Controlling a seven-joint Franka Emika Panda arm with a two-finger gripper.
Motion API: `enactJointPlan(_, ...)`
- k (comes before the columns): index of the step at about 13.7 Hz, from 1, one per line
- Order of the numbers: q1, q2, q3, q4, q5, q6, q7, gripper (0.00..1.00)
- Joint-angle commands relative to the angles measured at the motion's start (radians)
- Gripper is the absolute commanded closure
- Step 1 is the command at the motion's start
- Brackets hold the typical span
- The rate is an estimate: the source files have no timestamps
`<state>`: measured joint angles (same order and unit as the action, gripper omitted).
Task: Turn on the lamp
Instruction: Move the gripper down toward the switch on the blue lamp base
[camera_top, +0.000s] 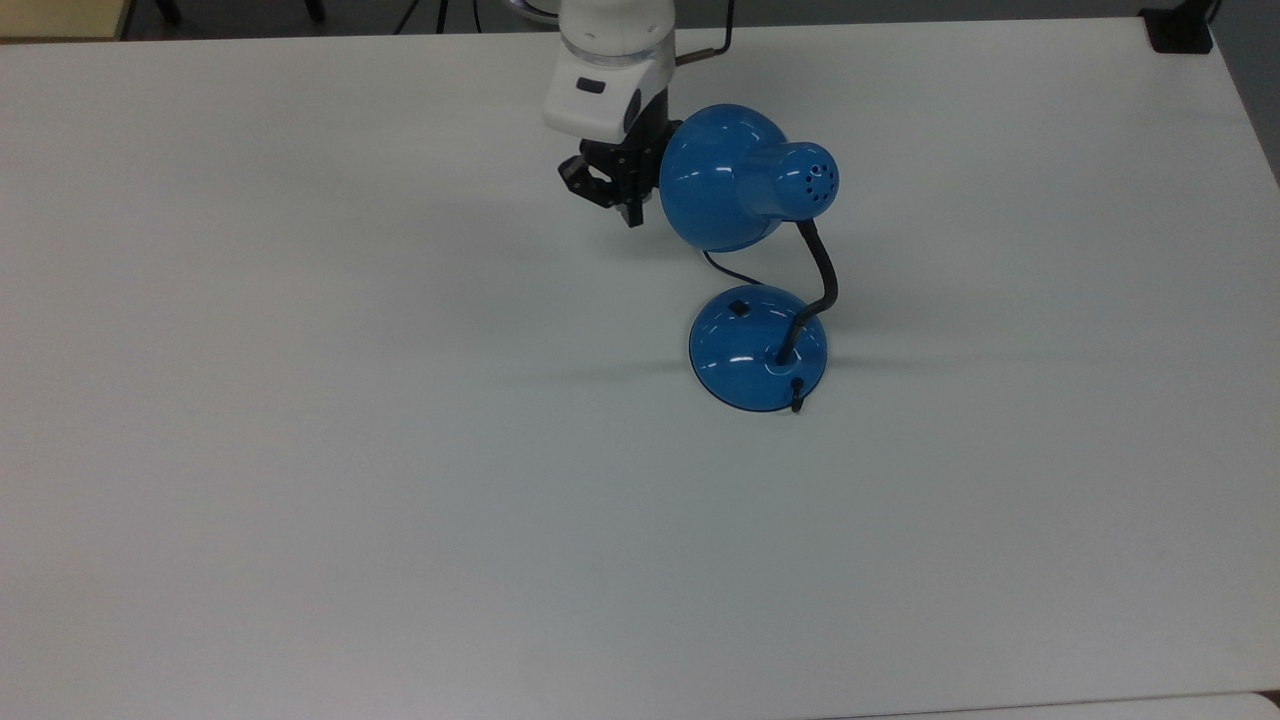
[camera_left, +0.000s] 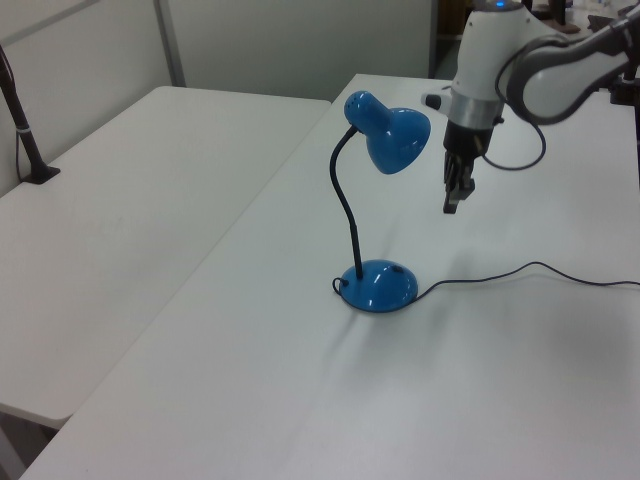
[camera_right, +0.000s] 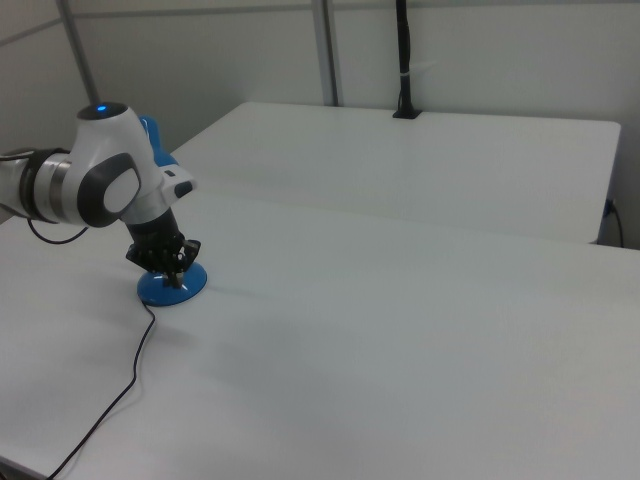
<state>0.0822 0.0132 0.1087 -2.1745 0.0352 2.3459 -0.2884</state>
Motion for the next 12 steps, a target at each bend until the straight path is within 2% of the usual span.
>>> enactJointPlan(1,0.053,0.032,-0.003,-0.038,0.017,0.145,0.113,1.0)
enactJointPlan(4,0.089,0.092,-0.001,-0.036,0.017,0.252,0.202,1.0)
enactJointPlan(12,0.136,0.165,-0.001,-0.03,0.017,0.414,0.293,1.0)
